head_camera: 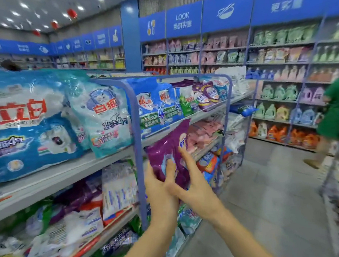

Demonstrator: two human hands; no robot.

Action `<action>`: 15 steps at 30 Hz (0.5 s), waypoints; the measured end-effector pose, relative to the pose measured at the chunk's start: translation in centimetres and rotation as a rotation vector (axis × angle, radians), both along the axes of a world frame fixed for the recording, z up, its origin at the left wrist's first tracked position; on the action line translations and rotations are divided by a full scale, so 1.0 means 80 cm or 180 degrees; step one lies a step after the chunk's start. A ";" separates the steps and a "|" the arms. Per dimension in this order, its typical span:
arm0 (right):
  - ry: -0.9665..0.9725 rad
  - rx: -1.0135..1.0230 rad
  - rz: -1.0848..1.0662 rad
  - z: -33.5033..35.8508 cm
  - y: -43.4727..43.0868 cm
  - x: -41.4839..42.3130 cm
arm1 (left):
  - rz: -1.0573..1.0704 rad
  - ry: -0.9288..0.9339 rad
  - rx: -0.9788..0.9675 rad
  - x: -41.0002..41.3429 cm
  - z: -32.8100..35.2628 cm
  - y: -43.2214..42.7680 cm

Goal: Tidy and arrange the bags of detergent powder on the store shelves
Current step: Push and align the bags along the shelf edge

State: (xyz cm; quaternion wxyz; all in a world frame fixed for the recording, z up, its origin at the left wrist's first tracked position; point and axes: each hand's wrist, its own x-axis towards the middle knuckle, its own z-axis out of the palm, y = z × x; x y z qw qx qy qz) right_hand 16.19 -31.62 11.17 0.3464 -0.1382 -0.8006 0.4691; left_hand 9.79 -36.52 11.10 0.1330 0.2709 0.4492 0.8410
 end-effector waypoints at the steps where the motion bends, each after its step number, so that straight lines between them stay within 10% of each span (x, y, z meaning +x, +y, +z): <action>1: 0.0003 -0.0181 0.0088 0.001 0.017 0.004 | -0.0188 0.0328 -0.0018 0.005 -0.008 0.016; 7: 0.0653 -0.1110 -0.0300 -0.003 0.136 0.014 | -0.1172 0.2189 -0.0648 -0.008 -0.034 0.116; 11: 0.1040 -0.2218 -0.0644 -0.003 0.223 0.013 | -0.2187 0.1973 -0.0504 -0.043 -0.024 0.177; 15: 0.1279 -0.2806 -0.0253 0.022 0.307 0.021 | -0.0948 0.1077 -0.0417 -0.105 -0.010 0.276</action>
